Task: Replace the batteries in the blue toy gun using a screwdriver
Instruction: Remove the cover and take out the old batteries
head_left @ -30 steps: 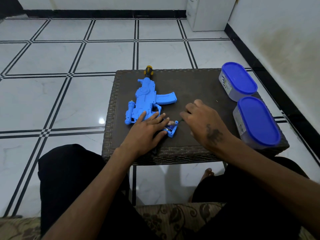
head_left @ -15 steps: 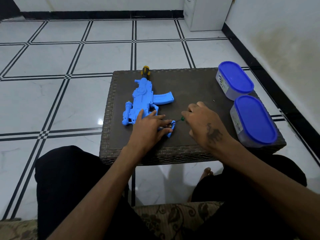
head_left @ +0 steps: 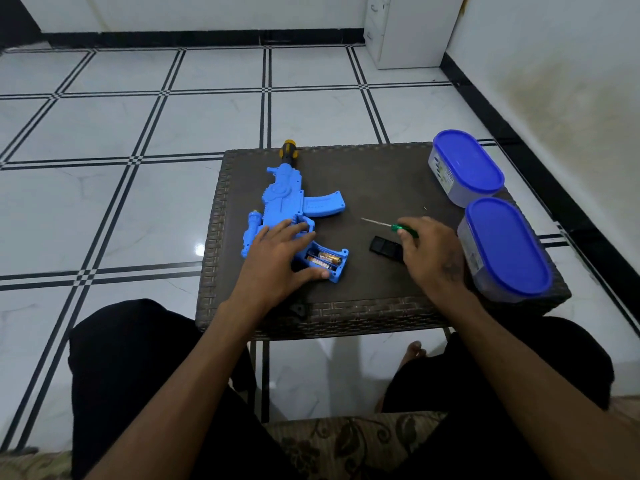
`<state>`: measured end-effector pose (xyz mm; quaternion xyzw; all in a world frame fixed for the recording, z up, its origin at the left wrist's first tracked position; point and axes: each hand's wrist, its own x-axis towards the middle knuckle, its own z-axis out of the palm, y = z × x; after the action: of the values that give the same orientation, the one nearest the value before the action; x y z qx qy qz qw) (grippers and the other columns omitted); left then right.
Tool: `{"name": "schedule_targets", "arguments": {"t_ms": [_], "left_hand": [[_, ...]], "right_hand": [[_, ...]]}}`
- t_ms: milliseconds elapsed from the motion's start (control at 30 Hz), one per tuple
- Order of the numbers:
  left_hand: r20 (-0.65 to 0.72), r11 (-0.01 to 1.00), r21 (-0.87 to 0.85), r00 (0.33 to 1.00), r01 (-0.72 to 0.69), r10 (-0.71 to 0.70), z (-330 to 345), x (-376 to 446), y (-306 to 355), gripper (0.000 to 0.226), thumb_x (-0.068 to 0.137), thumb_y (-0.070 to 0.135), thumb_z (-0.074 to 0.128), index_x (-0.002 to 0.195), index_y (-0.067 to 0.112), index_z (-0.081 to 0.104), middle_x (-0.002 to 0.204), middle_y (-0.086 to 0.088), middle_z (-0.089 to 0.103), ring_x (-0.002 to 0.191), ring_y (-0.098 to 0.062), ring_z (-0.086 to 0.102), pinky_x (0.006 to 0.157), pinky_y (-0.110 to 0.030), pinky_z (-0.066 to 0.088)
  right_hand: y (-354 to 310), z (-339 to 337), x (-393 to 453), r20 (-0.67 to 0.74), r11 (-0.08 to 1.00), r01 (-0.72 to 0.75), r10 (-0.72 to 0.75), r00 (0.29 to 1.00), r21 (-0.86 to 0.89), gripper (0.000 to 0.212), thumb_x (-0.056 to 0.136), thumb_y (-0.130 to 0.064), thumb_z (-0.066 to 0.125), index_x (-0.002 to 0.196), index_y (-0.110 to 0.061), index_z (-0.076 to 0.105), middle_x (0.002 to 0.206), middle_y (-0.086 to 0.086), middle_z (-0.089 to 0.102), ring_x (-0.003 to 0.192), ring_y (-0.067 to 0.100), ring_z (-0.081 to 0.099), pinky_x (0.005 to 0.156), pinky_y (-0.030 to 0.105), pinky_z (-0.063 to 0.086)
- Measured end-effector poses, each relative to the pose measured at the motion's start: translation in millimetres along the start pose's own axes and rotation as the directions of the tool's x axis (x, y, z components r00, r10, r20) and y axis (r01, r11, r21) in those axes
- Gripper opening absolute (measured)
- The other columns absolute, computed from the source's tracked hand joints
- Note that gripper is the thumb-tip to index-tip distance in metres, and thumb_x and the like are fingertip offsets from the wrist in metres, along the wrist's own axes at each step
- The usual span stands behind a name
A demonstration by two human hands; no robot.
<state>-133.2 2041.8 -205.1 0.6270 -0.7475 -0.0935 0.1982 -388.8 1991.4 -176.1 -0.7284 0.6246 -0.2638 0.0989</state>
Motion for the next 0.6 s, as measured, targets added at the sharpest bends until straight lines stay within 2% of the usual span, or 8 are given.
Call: {"name": "schedule_targets", "arguments": {"t_ms": [67, 167, 367, 433, 467, 533, 600], "left_hand": [[0.029, 1.000, 0.026, 1.000, -0.007, 0.006, 1, -6, -4, 0.087, 0.071, 0.076, 0.052, 0.139, 0.023, 0.051, 0.147, -0.001, 0.047, 0.142, -0.023, 0.032, 0.117, -0.049, 0.020], [0.022, 1.000, 0.016, 1.000, 0.002, -0.002, 2, -9, -3, 0.077, 0.078, 0.058, 0.067, 0.144, 0.024, 0.045, 0.151, 0.000, 0.042, 0.145, -0.022, 0.027, 0.119, -0.045, 0.013], [0.008, 1.000, -0.002, 1.000, 0.009, -0.009, 4, -9, -4, 0.070, 0.083, 0.049, 0.068, 0.144, 0.026, 0.044, 0.152, 0.004, 0.040, 0.146, -0.018, 0.024, 0.120, -0.042, 0.009], [-0.008, 1.000, -0.005, 1.000, 0.009, -0.010, 6, -9, -5, 0.068, 0.084, 0.048, 0.068, 0.144, 0.026, 0.044, 0.152, 0.004, 0.041, 0.146, -0.018, 0.024, 0.120, -0.042, 0.009], [-0.015, 1.000, -0.005, 1.000, 0.010, -0.010, 7, -9, -5, 0.067, 0.084, 0.047, 0.067, 0.143, 0.026, 0.045, 0.151, 0.004, 0.041, 0.146, -0.018, 0.025, 0.120, -0.042, 0.010], [-0.029, 1.000, -0.002, 1.000, 0.006, -0.006, 9, -8, -6, 0.065, 0.084, 0.047, 0.067, 0.142, 0.025, 0.047, 0.150, 0.003, 0.043, 0.145, -0.019, 0.028, 0.119, -0.044, 0.012], [-0.037, 1.000, 0.004, 0.999, -0.004, 0.004, 10, -8, -6, 0.065, 0.084, 0.046, 0.068, 0.141, 0.024, 0.049, 0.148, 0.002, 0.046, 0.143, -0.021, 0.030, 0.118, -0.045, 0.015]], "right_hand": [[3, 7, 4, 0.029, 0.998, -0.059, 0.059, 0.998, -0.011, 0.030, 0.094, -0.017, 0.061, 0.124, -0.015, 0.066, 0.113, 0.008, 0.068, 0.102, 0.022, 0.060, 0.083, 0.033, 0.049], [8, 12, 11, 0.106, 0.994, -0.103, 0.105, 0.989, -0.021, 0.030, 0.093, -0.016, 0.062, 0.123, -0.019, 0.066, 0.114, 0.008, 0.067, 0.104, 0.023, 0.059, 0.088, 0.035, 0.049], [12, 14, 19, 0.182, 0.994, 0.007, 0.014, 0.983, -0.112, 0.024, 0.092, -0.020, 0.061, 0.115, -0.023, 0.067, 0.116, 0.004, 0.063, 0.109, 0.023, 0.055, 0.095, 0.043, 0.048], [0, 15, 18, 0.127, 0.989, 0.086, -0.070, 0.989, -0.122, 0.024, 0.093, -0.026, 0.059, 0.116, -0.024, 0.066, 0.114, 0.001, 0.061, 0.108, 0.021, 0.054, 0.093, 0.038, 0.046], [-10, 15, 16, 0.118, 0.987, 0.146, -0.138, 0.983, -0.070, 0.021, 0.093, -0.028, 0.059, 0.112, -0.023, 0.067, 0.108, 0.000, 0.062, 0.103, 0.018, 0.054, 0.088, 0.035, 0.047], [-31, 16, 8, 0.182, 0.961, 0.273, -0.278, 0.943, 0.053, 0.018, 0.090, -0.036, 0.062, 0.102, -0.025, 0.068, 0.093, -0.005, 0.062, 0.089, 0.012, 0.054, 0.077, 0.030, 0.047], [-46, 22, 0, 0.279, 0.927, 0.371, -0.369, 0.886, 0.047, 0.022, 0.085, -0.045, 0.066, 0.097, -0.027, 0.068, 0.086, -0.008, 0.061, 0.083, 0.011, 0.053, 0.070, 0.029, 0.045]]}}
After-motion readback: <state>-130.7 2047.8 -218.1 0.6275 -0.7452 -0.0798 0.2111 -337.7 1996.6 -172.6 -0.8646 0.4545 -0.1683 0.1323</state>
